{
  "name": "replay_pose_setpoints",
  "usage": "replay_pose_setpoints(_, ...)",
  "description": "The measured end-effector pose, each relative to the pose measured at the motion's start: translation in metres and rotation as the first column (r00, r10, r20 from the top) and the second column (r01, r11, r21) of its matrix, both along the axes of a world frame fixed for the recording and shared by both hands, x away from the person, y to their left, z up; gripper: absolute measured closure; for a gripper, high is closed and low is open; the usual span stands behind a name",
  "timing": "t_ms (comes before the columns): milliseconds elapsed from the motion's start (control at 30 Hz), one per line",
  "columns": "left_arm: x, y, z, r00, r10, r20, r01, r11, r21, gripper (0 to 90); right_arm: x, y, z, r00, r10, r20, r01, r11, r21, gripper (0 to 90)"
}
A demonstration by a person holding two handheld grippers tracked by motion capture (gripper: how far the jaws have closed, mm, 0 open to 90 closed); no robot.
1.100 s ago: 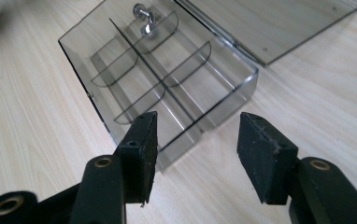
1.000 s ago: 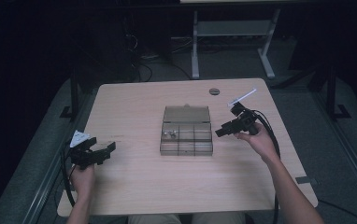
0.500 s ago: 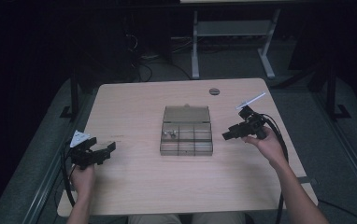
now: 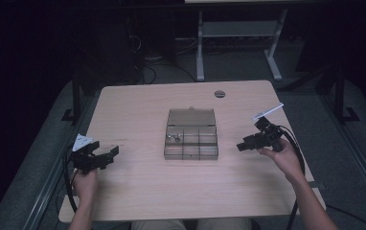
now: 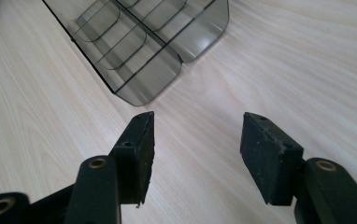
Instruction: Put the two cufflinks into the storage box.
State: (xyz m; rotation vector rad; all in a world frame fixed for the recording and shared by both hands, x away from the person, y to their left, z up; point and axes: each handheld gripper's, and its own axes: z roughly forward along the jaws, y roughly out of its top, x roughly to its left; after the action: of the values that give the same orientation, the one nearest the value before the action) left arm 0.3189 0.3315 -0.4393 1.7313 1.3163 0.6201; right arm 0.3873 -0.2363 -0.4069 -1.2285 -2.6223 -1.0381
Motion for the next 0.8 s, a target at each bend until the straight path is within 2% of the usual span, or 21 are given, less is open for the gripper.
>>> replay_pose_setpoints(100, 0.000, 0.000, 0.000, 1.0000, -0.001, 0.000, 0.001, 1.0000, -0.002, 12.9, -0.005, -0.006, -0.003, 0.9999, -0.008, 0.010, 0.008, 0.9998, 0.017, 44.1)
replay_pose_setpoints(467, 0.000, 0.000, -0.001, 1.0000, -0.003, -0.005, 0.003, 1.0000, 0.006, 12.9, -0.023, -0.027, -0.015, 0.9991, -0.042, -0.005, 0.042, 0.9986, 0.032, 43.7)
replay_pose_setpoints(800, 0.001, 0.000, -0.001, 0.9999, -0.008, -0.010, 0.008, 0.9998, 0.018, 12.9, -0.043, -0.039, -0.022, 0.9983, -0.056, -0.016, 0.057, 0.9968, 0.057, 43.8)
